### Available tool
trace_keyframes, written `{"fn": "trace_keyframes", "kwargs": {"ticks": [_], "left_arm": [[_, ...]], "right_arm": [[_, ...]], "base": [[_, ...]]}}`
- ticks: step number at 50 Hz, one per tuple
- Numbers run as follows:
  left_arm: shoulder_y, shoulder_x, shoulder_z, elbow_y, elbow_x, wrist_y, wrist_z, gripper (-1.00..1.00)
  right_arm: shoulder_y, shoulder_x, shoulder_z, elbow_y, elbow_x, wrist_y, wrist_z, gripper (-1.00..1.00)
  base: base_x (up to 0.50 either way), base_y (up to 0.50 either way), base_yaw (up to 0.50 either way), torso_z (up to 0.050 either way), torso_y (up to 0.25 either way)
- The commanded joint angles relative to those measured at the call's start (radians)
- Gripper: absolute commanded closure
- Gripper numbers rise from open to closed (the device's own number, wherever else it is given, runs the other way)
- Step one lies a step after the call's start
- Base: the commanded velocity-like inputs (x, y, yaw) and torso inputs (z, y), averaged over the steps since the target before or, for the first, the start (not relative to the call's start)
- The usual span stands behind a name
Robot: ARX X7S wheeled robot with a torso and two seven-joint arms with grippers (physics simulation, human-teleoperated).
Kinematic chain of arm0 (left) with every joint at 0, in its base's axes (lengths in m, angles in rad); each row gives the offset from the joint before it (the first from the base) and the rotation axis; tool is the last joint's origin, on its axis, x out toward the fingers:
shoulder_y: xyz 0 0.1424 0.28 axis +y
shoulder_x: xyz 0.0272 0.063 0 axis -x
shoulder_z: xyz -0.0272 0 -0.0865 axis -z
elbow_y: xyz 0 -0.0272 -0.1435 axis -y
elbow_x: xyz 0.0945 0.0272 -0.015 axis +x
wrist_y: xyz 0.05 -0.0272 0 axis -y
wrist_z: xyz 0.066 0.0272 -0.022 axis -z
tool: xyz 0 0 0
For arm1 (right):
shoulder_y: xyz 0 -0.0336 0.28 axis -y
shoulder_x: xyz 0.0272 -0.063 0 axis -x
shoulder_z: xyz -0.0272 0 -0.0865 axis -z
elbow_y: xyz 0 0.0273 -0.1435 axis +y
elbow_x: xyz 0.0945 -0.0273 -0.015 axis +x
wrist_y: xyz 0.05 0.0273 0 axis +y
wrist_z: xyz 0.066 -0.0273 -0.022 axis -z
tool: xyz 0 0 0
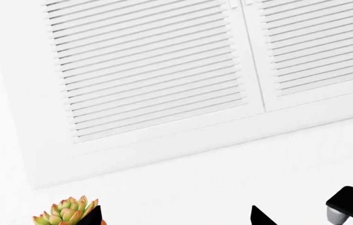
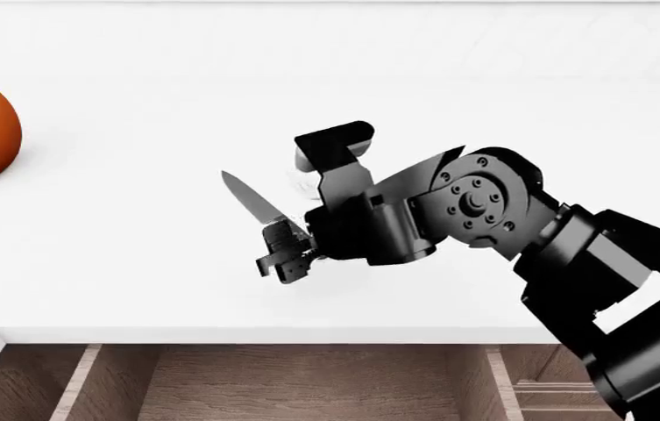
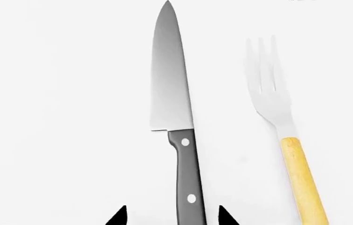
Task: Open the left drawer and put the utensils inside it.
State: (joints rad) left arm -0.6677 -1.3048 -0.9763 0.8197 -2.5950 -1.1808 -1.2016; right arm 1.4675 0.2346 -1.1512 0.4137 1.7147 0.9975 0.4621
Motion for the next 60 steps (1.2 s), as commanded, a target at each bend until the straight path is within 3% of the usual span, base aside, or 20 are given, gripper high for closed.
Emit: {"fn": "trace_keyframes", "kwargs": {"ticks": [1, 34, 47, 60], "left_arm": [[0.003, -0.002, -0.003, 0.000, -0.001, 0.001, 0.000, -1.00], [0.010, 0.001, -0.011, 0.006, 0.001, 0.004, 0.000, -1.00], [0.009, -0.008, -0.007, 0.003, 0.009, 0.011, 0.010, -1.00], [0.004, -0.031, 0.004, 0.007, 0.019, 0.036, 0.024, -1.00]], "right_arm": [[-0.022, 0.002, -0.034, 0.000, 0.047, 0.020, 0.003, 1.00], [0.076, 0.044, -0.042, -0.124, -0.021, 0.040, -0.024, 1.00], [0.164, 0.127, 0.040, -0.232, 0.053, 0.034, 0.086, 1.00], [0.178, 0.287, 0.056, -0.470, 0.161, 0.111, 0.193, 1.00]], "base": [[0.00, 0.00, 0.00, 0.000, 0.000], [0.00, 0.00, 0.00, 0.000, 0.000], [0.00, 0.00, 0.00, 0.000, 0.000], [0.00, 0.00, 0.00, 0.000, 0.000]]}}
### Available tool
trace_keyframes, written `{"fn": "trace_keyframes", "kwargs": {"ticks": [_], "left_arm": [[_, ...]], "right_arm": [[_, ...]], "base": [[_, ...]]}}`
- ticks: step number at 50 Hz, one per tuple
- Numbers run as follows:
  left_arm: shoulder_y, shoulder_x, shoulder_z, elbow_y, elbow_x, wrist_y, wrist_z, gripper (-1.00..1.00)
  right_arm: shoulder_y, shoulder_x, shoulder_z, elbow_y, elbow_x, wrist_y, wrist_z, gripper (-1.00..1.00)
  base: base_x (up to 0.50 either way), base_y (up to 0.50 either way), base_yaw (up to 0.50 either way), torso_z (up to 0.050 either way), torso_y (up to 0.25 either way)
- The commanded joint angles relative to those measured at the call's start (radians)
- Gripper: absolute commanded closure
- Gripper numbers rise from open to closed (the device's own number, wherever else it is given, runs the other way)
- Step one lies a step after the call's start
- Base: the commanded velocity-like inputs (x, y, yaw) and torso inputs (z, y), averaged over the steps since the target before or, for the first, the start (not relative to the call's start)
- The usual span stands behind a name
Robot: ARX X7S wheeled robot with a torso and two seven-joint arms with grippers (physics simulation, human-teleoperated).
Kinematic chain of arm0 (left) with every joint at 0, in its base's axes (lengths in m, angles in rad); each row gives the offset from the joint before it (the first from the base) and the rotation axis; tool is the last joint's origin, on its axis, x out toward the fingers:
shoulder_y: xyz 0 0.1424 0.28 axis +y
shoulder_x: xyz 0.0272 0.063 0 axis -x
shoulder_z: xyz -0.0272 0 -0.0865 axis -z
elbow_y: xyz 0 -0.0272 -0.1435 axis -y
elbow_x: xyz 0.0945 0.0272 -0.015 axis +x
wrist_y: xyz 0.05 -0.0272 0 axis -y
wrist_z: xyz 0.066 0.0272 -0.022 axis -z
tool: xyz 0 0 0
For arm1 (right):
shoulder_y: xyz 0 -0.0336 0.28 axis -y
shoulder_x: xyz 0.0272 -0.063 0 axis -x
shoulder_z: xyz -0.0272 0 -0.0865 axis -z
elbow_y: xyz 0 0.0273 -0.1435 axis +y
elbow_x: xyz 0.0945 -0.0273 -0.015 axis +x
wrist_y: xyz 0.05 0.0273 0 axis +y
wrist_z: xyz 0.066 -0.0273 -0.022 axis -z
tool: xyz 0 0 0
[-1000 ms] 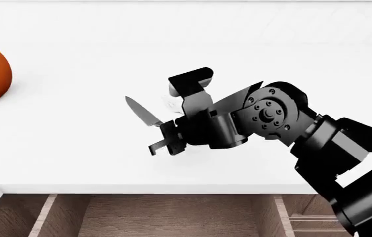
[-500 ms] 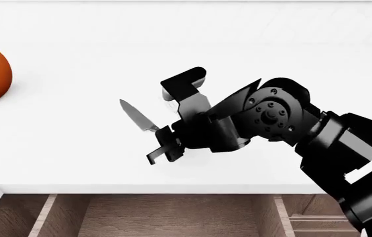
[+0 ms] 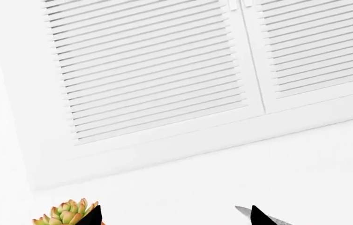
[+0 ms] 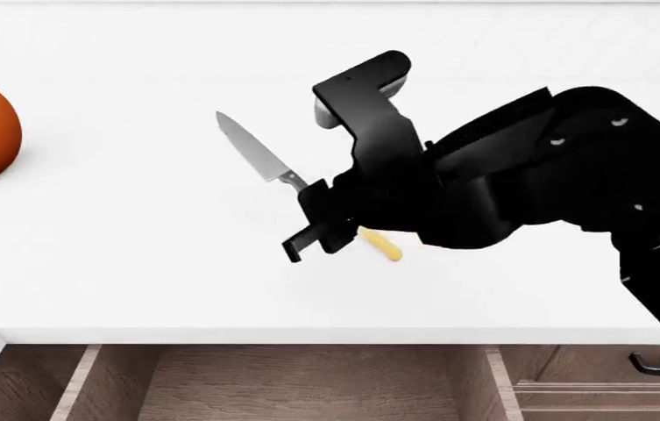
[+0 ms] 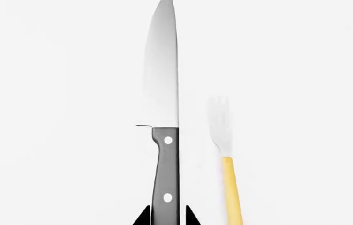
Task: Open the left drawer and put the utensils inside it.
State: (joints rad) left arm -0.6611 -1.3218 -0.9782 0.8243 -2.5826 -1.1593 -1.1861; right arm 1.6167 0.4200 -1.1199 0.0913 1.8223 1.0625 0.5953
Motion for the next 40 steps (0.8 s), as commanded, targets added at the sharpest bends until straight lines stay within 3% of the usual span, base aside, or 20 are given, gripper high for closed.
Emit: {"fn": "trace_keyframes", "kwargs": {"ticks": [1, 10, 12, 16, 40], "left_arm": [[-0.002, -0.013, 0.006, 0.003, 0.006, 0.014, 0.008, -1.00], [0.001, -0.010, 0.006, 0.004, 0.009, 0.013, 0.009, -1.00], [0.001, -0.013, 0.006, 0.004, 0.009, 0.015, 0.010, -1.00], [-0.001, -0.019, 0.010, 0.005, 0.014, 0.022, 0.015, -1.00], [0.003, -0.018, 0.001, 0.005, 0.009, 0.018, 0.011, -1.00]], "right_arm": [[0.032, 0.108, 0.022, -0.160, 0.052, 0.054, 0.057, 1.00], [0.054, 0.160, 0.020, -0.242, -0.045, 0.103, -0.055, 1.00], [0.069, 0.206, 0.007, -0.332, -0.162, 0.136, -0.204, 1.00], [0.078, 0.241, 0.001, -0.395, -0.241, 0.140, -0.313, 1.00], [0.063, 0.244, -0.019, -0.450, -0.320, 0.105, -0.444, 1.00]], "base": [[0.00, 0.00, 0.00, 0.000, 0.000], [0.00, 0.00, 0.00, 0.000, 0.000], [0.00, 0.00, 0.00, 0.000, 0.000], [0.00, 0.00, 0.00, 0.000, 0.000], [0.00, 0.00, 0.00, 0.000, 0.000]]}}
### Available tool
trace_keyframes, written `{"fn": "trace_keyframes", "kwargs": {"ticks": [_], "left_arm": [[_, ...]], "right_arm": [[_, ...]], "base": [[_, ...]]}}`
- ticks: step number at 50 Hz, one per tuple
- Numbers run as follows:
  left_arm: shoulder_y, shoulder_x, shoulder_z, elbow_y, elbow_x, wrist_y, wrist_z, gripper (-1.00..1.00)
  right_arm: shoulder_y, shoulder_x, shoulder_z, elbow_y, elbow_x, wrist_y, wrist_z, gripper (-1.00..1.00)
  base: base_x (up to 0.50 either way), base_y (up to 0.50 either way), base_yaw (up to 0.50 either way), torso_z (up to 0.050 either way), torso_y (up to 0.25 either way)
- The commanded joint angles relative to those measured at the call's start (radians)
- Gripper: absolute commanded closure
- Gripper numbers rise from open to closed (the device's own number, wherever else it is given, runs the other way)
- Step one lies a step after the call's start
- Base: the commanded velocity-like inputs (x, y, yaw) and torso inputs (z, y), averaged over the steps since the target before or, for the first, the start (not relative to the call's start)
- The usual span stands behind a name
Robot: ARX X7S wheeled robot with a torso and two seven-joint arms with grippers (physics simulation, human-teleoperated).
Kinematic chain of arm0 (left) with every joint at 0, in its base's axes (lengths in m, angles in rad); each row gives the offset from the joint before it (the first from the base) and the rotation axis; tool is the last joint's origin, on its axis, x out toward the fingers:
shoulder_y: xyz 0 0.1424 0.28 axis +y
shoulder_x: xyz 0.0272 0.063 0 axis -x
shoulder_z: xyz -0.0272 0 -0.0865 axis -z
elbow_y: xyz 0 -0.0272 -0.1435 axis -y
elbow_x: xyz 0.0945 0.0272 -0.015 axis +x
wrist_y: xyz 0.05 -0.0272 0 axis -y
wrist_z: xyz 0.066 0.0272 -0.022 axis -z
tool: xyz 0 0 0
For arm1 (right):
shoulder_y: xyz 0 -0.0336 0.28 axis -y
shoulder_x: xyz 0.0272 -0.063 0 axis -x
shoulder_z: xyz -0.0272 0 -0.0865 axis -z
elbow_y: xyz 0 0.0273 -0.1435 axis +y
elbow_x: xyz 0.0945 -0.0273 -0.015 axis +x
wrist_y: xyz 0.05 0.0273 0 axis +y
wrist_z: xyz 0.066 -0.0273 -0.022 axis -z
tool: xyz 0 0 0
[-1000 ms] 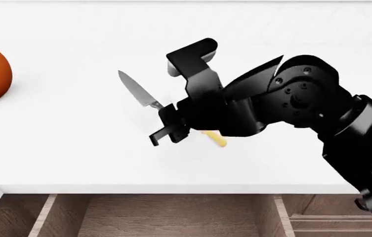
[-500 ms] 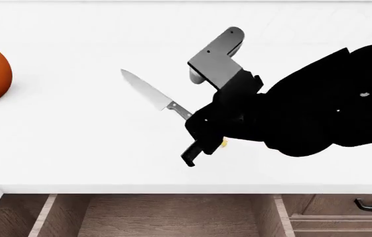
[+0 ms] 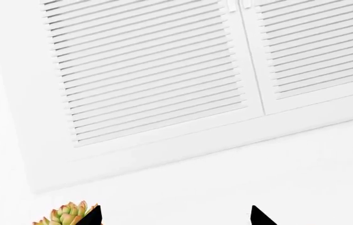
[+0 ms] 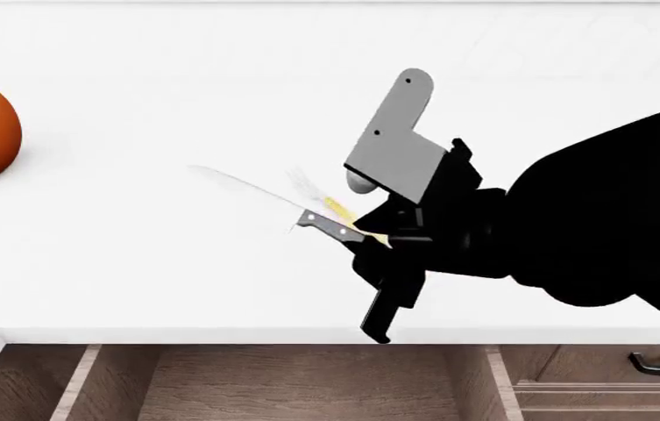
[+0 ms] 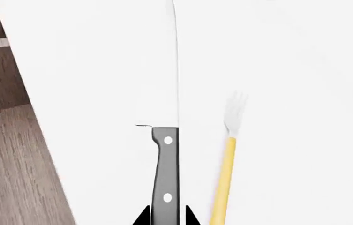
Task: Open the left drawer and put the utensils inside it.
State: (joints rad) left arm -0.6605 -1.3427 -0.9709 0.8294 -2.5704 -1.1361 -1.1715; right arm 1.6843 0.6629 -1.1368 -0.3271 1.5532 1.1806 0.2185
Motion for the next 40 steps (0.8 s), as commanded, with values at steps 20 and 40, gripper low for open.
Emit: {"fn": "trace_keyframes", "kwargs": {"ticks": [20, 40], "left_arm": [[0.003, -0.002, -0.006, 0.000, 0.000, 0.001, 0.002, -1.00], [0.005, -0.003, -0.010, -0.002, 0.000, 0.000, 0.001, -1.00]], "right_arm": [[-0.006, -0.021, 0.007, -0.077, -0.041, -0.043, -0.142, 1.00], [-0.025, -0.030, -0.021, -0.122, -0.075, -0.049, -0.197, 1.00]], "base": [[0.00, 0.00, 0.00, 0.000, 0.000], [0.00, 0.00, 0.00, 0.000, 0.000]]}}
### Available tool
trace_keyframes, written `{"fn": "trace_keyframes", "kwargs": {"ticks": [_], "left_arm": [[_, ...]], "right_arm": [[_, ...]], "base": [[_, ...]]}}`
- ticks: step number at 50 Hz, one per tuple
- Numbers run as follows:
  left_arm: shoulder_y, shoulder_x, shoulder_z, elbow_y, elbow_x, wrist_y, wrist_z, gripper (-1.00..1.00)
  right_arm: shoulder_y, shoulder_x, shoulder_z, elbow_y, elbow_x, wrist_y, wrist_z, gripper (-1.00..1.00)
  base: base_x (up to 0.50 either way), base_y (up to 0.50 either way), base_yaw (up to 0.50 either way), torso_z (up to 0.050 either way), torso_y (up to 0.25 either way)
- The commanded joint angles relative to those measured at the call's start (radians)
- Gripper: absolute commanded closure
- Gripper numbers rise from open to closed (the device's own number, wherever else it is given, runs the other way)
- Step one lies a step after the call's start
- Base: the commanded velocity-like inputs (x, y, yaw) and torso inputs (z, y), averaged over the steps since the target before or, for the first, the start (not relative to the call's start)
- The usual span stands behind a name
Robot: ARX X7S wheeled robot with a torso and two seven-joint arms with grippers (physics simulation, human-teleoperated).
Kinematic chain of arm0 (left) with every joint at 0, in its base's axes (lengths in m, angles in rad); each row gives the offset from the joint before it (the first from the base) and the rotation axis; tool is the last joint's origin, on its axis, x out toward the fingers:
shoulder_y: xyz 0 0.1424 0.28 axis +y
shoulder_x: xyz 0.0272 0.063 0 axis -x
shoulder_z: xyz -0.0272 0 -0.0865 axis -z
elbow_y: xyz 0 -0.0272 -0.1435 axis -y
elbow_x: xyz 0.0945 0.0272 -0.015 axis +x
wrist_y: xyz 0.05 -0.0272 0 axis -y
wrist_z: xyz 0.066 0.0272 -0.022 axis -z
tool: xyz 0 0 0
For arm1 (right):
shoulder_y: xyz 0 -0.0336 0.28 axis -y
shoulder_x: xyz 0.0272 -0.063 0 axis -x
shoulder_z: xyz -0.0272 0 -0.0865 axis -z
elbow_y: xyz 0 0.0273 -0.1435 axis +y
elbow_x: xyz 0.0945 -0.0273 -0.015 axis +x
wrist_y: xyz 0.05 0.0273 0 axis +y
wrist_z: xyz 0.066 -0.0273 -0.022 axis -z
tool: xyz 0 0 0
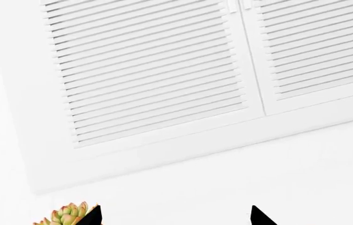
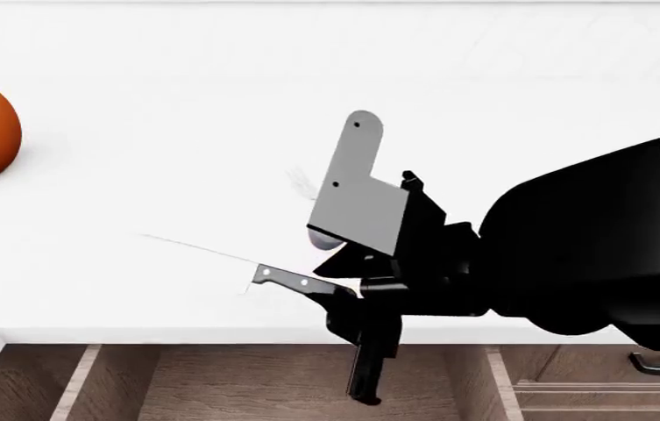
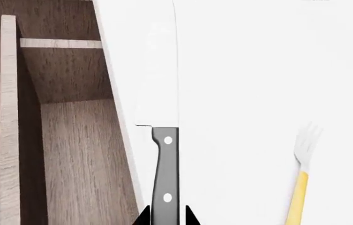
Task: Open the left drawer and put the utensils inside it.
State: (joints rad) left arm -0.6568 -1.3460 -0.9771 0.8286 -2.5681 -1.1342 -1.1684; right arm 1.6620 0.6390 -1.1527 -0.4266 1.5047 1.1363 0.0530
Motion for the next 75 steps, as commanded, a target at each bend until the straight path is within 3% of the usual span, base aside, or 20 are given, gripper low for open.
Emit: {"fn": "trace_keyframes", "kwargs": {"ticks": [1, 32, 47, 75], "left_arm": [[0.002, 0.001, -0.003, -0.001, -0.001, -0.002, -0.002, -1.00], [0.005, -0.001, -0.009, -0.003, -0.001, -0.001, 0.001, -1.00], [0.013, 0.014, -0.018, -0.002, -0.006, -0.016, -0.008, -1.00], [0.018, 0.014, -0.023, -0.003, -0.003, -0.014, -0.003, -1.00]], "right_arm": [[-0.004, -0.005, -0.006, -0.027, -0.026, -0.005, -0.033, 1.00], [-0.002, -0.022, -0.020, -0.099, -0.012, -0.008, -0.064, 1.00], [0.000, -0.080, -0.095, -0.064, -0.210, -0.034, -0.206, 1.00], [-0.002, -0.108, -0.118, -0.079, -0.238, -0.053, -0.244, 1.00]], "base": [[0.00, 0.00, 0.00, 0.000, 0.000], [0.00, 0.00, 0.00, 0.000, 0.000], [0.00, 0.00, 0.00, 0.000, 0.000], [0.00, 0.00, 0.00, 0.000, 0.000]]}}
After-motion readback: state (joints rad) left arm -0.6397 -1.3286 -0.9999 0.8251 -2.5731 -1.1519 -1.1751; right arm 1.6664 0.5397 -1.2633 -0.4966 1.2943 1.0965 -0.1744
